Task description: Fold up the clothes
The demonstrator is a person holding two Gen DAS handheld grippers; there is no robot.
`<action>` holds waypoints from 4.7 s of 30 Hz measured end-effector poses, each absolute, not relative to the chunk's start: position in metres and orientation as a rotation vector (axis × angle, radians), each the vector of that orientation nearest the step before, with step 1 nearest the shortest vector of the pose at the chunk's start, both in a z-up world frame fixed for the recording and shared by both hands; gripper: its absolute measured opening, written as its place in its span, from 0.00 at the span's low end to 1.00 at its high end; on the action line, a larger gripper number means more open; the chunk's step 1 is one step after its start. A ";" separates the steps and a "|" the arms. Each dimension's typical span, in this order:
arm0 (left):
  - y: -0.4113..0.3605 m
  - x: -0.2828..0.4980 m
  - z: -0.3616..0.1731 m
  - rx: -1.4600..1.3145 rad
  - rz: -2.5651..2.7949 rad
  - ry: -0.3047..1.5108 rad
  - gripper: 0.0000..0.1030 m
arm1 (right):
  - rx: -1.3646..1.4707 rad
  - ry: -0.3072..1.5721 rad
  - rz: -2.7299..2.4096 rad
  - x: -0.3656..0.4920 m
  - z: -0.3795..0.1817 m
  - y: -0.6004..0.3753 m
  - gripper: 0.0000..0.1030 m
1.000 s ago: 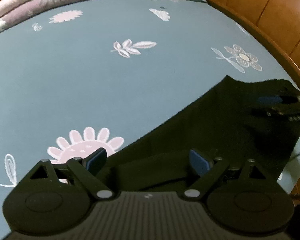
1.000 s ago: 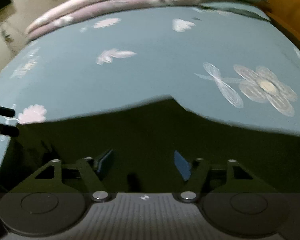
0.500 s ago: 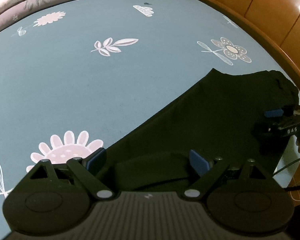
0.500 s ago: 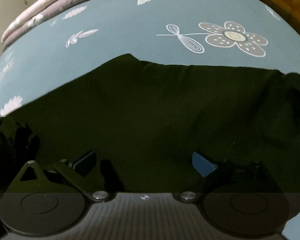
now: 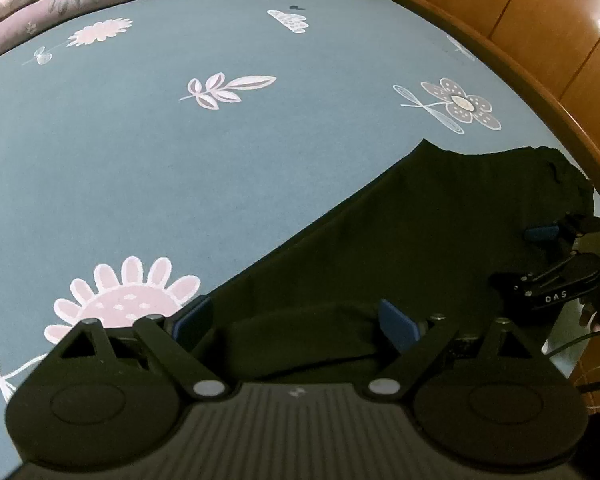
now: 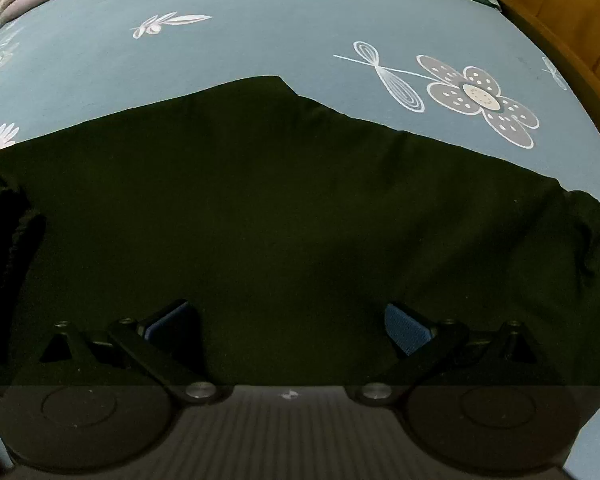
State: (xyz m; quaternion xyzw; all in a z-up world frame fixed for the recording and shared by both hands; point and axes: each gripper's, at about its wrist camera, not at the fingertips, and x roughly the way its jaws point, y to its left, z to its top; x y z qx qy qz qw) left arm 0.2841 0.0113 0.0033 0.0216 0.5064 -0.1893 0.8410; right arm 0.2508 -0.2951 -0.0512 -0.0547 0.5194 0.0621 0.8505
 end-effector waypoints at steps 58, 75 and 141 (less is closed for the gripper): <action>-0.024 0.290 0.002 0.109 -0.496 1.074 0.87 | 0.777 0.927 0.129 0.176 -0.034 -0.457 0.70; -0.024 0.311 0.005 0.110 -0.463 1.075 0.87 | 1.041 0.722 -0.167 0.156 -0.069 -0.575 0.87; -0.014 0.314 -0.001 0.062 -0.454 1.051 0.87 | 1.016 0.646 -0.100 0.179 -0.084 -0.595 0.52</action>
